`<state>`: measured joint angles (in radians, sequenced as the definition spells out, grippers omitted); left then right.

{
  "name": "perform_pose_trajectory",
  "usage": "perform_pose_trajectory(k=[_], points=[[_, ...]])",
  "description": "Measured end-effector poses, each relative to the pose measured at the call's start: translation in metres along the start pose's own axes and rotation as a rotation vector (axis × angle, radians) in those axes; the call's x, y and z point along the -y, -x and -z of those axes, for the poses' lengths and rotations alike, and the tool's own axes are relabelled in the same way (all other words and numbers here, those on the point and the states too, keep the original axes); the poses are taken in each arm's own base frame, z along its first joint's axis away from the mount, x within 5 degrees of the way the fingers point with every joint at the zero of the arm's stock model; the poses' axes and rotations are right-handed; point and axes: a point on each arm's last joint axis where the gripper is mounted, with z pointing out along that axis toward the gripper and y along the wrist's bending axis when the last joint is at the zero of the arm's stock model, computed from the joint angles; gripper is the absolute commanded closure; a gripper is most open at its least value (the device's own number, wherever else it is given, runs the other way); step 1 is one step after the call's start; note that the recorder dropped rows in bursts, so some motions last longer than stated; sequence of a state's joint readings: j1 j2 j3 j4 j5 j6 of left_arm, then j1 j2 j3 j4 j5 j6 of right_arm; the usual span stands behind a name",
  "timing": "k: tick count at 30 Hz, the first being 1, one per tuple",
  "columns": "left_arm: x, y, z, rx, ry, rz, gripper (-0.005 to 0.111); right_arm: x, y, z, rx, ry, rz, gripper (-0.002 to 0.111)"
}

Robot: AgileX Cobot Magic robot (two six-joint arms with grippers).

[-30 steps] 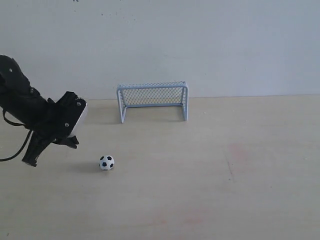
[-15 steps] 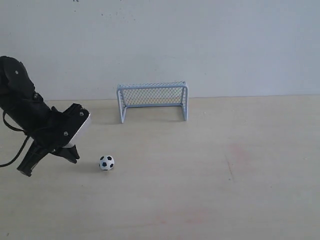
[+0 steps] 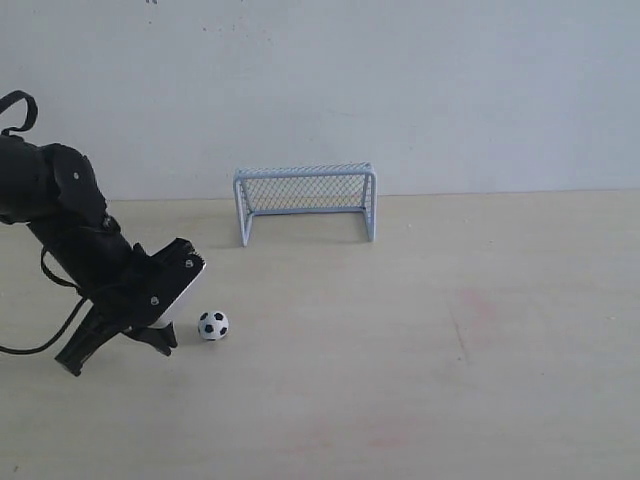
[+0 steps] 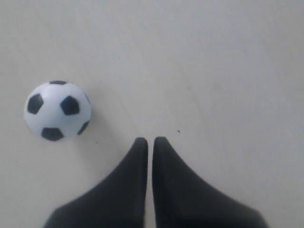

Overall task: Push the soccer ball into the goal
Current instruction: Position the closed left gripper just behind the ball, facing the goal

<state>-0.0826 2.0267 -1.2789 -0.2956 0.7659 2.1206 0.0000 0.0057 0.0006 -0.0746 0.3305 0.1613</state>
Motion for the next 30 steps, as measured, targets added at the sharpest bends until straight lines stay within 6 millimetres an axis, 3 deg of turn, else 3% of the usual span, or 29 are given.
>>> perform_pose_trajectory(k=[30], points=[[-0.003, 0.006, -0.011, -0.006, 0.006, -0.018, 0.102, 0.0, 0.0, 0.0, 0.0, 0.0, 0.0, 0.109]])
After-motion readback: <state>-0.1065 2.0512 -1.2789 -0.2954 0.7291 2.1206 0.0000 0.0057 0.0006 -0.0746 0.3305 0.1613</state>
